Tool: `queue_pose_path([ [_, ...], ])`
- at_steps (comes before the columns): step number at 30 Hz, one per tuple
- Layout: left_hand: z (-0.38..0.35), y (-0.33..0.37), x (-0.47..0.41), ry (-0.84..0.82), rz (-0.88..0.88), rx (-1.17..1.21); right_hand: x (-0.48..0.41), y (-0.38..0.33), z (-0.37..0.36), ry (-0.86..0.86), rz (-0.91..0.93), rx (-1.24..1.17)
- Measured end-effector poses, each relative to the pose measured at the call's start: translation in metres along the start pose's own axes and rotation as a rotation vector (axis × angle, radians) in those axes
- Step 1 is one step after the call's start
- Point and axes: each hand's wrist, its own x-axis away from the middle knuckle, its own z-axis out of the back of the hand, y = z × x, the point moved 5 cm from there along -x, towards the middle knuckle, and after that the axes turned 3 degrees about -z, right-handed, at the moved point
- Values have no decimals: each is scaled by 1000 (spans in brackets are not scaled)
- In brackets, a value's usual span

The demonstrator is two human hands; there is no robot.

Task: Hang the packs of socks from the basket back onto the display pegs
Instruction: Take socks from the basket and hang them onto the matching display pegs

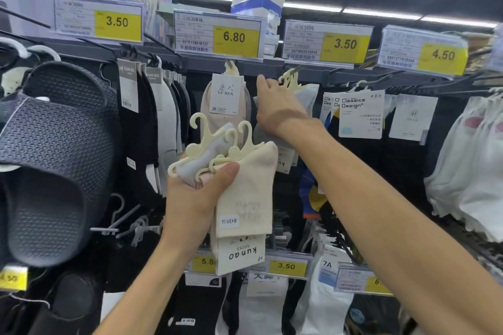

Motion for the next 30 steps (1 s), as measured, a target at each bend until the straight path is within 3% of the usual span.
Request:
queue_pose_path([
  [7, 1, 0, 0, -1, 14, 23, 4, 12, -4, -15, 6, 186],
  [13, 1, -3, 0, 8, 25, 39, 11, 11, -2, -85, 37, 148],
  [15, 1, -3, -1, 3, 23, 35, 25, 8, 2, -64, 121, -18],
  [18, 2, -2, -2, -9, 31, 32, 69, 16, 26, 187, 65, -677],
  [20, 2, -1, -3, -19, 22, 20, 102, 22, 37, 246, 58, -988],
  [24, -7, 0, -4, -93, 10, 48, 138, 13, 34, 73, 146, -955],
  [30, -15, -9, -3, -156, 120, 74, 143, 26, 33, 100, 84, -1025],
])
